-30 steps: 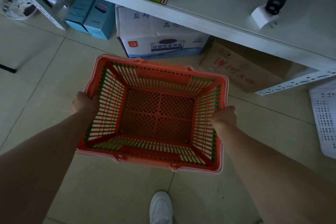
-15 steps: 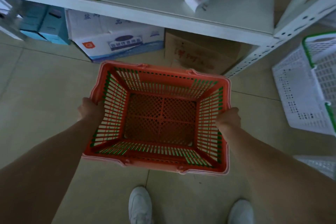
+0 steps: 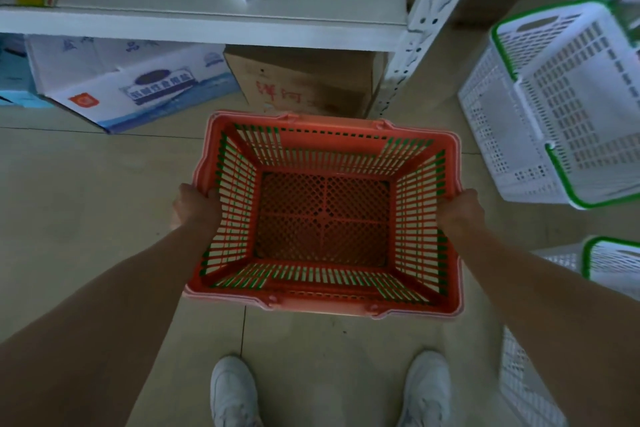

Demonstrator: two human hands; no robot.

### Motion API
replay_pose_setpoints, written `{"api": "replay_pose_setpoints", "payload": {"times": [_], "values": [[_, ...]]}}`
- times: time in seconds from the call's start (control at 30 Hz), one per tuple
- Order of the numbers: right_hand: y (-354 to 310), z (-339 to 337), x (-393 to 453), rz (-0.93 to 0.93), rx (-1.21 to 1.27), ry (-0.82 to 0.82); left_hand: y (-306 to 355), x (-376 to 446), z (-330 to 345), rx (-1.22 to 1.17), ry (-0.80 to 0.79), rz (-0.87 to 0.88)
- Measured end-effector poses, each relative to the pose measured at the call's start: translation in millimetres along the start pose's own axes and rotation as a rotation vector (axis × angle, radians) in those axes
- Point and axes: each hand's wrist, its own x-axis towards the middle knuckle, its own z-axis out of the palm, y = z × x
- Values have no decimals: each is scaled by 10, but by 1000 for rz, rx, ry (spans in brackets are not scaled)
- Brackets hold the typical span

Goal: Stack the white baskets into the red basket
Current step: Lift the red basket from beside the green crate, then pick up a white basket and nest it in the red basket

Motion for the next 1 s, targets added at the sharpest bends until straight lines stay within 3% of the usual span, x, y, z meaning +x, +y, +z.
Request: {"api": "replay_pose_setpoints", "payload": {"times": [0.57, 0.67, 0.77, 0.9, 1.0], "values": [[219, -449, 466, -22, 52, -44, 336, -488, 513, 41, 130, -21], [176, -512, 410, -90, -8, -18, 486, -541, 516, 83, 213, 136], [83, -582, 288, -256, -137, 111, 711, -687, 576, 160, 210, 378], [35, -650, 191, -404, -201, 253, 1003, -1070, 788, 156, 50, 649], [118, -682, 115, -413, -136, 274, 1197, -1477, 1016, 123, -117, 786]]}}
